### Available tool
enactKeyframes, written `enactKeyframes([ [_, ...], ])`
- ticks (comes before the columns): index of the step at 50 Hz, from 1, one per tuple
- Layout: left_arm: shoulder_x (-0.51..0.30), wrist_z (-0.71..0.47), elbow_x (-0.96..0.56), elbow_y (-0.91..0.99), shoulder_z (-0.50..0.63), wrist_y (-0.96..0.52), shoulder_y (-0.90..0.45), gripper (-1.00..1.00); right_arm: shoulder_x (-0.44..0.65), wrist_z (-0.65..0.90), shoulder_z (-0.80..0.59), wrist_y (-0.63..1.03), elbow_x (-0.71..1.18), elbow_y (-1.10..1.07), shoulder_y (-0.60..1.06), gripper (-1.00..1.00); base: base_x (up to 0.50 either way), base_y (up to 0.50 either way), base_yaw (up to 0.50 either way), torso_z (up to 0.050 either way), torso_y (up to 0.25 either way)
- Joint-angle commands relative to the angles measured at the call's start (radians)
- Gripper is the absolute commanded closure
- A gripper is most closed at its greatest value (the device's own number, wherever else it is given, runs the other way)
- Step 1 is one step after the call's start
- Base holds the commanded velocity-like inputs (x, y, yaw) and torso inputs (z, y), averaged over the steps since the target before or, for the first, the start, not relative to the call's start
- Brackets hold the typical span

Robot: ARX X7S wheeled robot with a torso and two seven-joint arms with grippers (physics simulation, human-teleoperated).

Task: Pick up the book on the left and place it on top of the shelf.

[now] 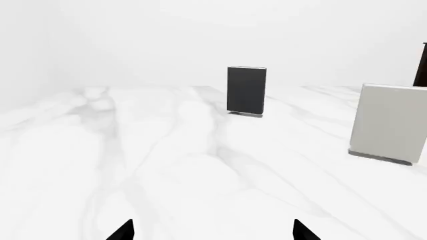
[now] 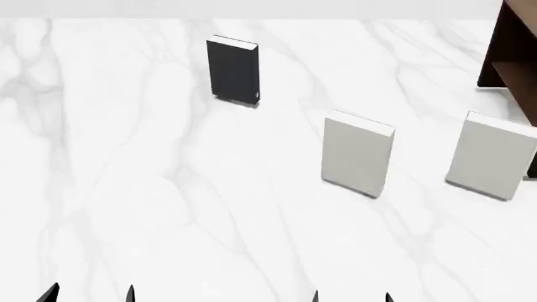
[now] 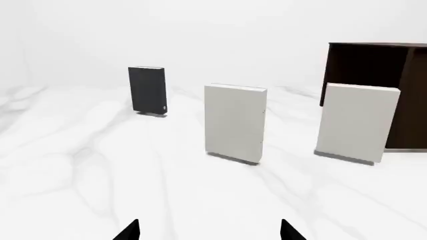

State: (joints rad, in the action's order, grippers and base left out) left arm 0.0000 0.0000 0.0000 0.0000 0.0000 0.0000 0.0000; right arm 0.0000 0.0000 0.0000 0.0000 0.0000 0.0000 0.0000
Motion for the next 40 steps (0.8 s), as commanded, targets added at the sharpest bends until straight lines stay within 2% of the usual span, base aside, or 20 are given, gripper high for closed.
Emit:
enactKeyframes([
  [1, -0.014, -0.028, -0.008, 0.009, 0.022, -0.023, 0.001, -1.00, 0.016, 0.027, -0.021, -0.007, 0.005, 0.000, -0.003, -1.00, 0.00, 0.00, 0.00, 0.000, 0.000],
  [16, -0.056, -0.067, -0.030, 0.006, 0.079, -0.011, 0.003, -1.00, 0.053, 0.069, -0.070, 0.019, 0.048, -0.006, -0.001, -1.00, 0.00, 0.00, 0.00, 0.000, 0.000],
  [28, -0.073, -0.087, -0.050, 0.002, 0.095, -0.005, 0.000, -1.00, 0.069, 0.089, -0.088, 0.014, 0.068, 0.021, 0.008, -1.00, 0.00, -0.47, 0.00, 0.000, 0.000],
  [40, -0.085, -0.110, -0.060, 0.004, 0.108, -0.026, -0.009, -1.00, 0.085, 0.120, -0.104, 0.057, 0.069, -0.020, 0.009, -1.00, 0.00, 0.00, 0.00, 0.000, 0.000],
])
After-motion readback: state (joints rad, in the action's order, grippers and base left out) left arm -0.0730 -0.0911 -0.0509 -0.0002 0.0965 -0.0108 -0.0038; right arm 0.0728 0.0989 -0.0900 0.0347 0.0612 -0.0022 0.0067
